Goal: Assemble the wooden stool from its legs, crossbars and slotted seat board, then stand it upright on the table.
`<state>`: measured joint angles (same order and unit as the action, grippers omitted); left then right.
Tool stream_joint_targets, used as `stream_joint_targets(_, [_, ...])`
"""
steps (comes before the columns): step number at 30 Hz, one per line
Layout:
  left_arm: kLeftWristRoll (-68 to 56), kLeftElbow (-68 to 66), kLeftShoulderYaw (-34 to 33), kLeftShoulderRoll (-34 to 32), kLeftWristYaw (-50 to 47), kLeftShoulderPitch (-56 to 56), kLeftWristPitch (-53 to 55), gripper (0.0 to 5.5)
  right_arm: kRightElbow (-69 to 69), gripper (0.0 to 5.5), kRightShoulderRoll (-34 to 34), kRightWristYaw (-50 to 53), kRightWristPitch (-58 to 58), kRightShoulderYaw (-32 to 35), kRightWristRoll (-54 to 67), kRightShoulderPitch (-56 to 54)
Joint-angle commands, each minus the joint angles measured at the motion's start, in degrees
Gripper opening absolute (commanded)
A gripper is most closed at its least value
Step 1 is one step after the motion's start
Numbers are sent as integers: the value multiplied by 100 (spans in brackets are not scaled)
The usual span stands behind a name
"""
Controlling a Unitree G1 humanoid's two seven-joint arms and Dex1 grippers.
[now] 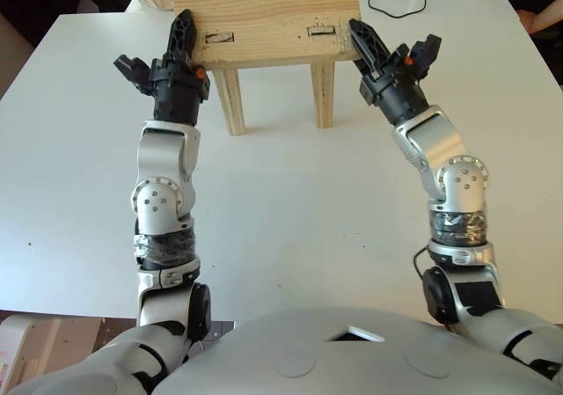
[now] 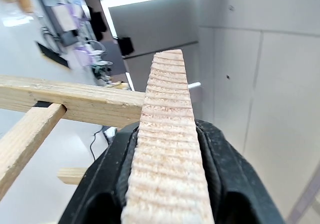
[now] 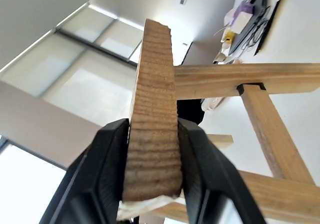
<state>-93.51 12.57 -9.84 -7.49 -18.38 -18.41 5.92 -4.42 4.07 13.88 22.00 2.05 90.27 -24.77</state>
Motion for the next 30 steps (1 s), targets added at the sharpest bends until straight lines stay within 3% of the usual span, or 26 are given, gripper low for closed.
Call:
stream_joint_targets(1, [68,194,-431,667,-3568,-770,-713,136,-882,140,-1130,2856,-1581,911,181,-1147])
stream_joint_targets(8, [355,-287,-335,656,-3792,-316,-99,136,-1177,130,-1276,3571,-1345,732,-331,-459])
stream_joint_targets(14, [585,-314,-346,495,-3147,-77,579,135,-1185,130,-1244,3611,-962,572,-717,254])
stream_joint_targets(17, [645,-301,-418,506,-2837,-82,761,198,-1103,130,-1163,3413,-785,447,-1057,441])
stream_joint_targets(19, [691,-319,-485,518,-2766,-102,851,241,-1061,185,-1144,3237,-715,434,-1239,460])
stream_joint_targets(27, [1026,-333,-919,-89,-2548,-575,1258,374,-1288,312,-827,2635,-660,715,-2052,-47])
stream_joint_targets(30, [1018,-357,-1161,-342,-2341,-677,1371,377,-1238,356,-393,2463,-600,858,-2663,-437])
